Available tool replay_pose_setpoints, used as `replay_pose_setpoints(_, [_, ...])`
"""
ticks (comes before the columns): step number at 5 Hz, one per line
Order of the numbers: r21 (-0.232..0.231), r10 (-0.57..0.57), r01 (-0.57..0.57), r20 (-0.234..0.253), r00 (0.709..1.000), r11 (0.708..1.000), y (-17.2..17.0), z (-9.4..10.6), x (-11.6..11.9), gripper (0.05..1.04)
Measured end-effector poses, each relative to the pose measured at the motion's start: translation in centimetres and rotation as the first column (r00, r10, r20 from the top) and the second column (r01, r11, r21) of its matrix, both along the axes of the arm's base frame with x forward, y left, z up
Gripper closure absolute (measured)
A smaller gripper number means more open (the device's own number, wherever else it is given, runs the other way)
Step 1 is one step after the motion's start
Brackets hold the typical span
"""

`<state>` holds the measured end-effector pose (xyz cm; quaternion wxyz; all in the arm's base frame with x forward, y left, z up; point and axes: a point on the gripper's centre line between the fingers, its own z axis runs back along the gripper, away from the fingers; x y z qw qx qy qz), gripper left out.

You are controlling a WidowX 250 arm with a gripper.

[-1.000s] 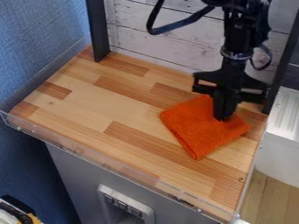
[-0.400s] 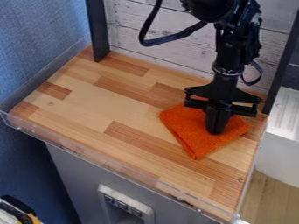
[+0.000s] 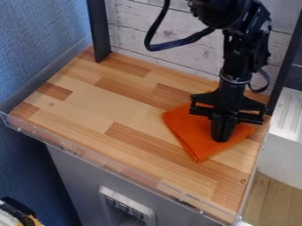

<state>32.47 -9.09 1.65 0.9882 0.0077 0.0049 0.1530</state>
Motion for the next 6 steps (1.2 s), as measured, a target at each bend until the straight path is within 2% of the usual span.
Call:
replay_pose_setpoints(1, [-0.006, -0.014, 0.014, -0.007, 1.0, 1.0, 0.2, 0.0, -0.6, 1.024])
replay_pose_setpoints(2, [-0.023, -0.035, 0.035, 0.003, 0.999, 0.999, 2.6, 0.5, -0.5, 1.024])
replay_pose_setpoints(4, [-0.04, -0.121, 0.123, 0.035, 0.992, 0.992, 9.9, 0.7, 0.8, 1.025])
replay_pose_setpoints(6, [-0.039, -0.214, 0.215, 0.029, 0.976, 0.976, 16.2, 1.2, 1.7, 1.024])
